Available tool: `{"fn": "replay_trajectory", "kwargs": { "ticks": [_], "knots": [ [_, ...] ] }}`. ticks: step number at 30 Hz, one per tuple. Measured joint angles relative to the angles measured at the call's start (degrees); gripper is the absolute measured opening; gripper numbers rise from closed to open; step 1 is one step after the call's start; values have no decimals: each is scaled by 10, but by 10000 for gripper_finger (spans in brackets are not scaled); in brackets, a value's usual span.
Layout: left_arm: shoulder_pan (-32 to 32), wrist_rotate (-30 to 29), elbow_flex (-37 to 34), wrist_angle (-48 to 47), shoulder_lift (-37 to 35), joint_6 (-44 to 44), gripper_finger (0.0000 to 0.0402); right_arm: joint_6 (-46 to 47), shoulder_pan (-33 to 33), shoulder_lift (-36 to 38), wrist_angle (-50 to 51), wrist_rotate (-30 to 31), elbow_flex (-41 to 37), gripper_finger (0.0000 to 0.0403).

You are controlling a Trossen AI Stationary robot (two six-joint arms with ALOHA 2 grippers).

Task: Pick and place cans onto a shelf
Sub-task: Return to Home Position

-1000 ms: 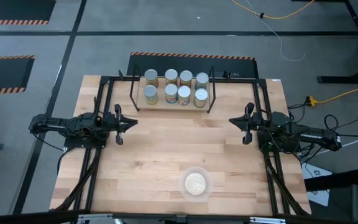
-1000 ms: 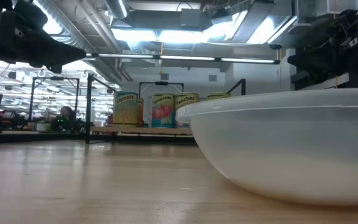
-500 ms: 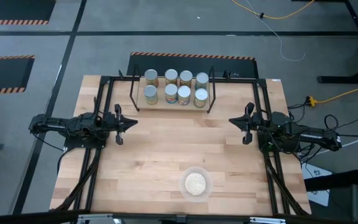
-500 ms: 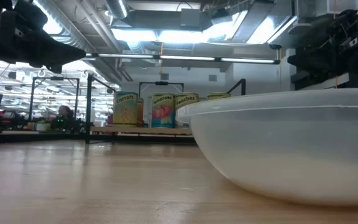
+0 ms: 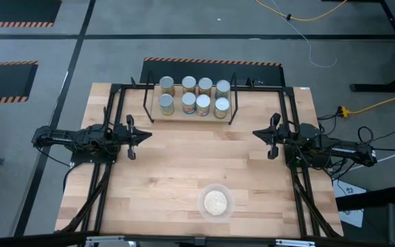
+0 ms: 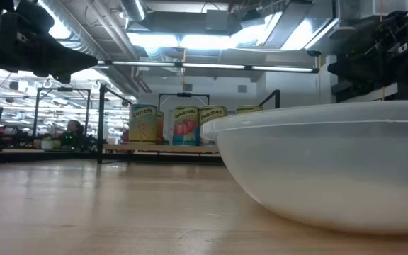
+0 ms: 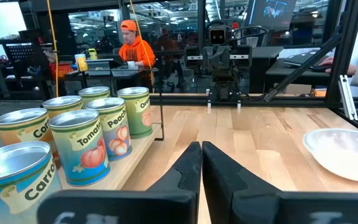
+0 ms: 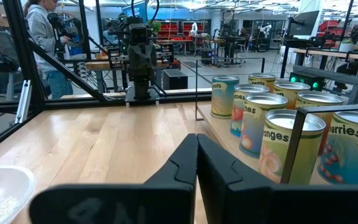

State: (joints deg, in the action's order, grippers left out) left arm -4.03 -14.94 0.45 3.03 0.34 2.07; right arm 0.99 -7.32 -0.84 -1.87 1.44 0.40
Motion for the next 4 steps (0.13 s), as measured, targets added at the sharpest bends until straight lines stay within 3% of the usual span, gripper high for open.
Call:
{"fn": "replay_trajectory", "kwargs": {
  "ticks": [4],
  "knots": [
    [0, 0, 0, 0, 0, 0, 17, 0, 0, 0, 0, 0, 0, 12]
  ]
}}
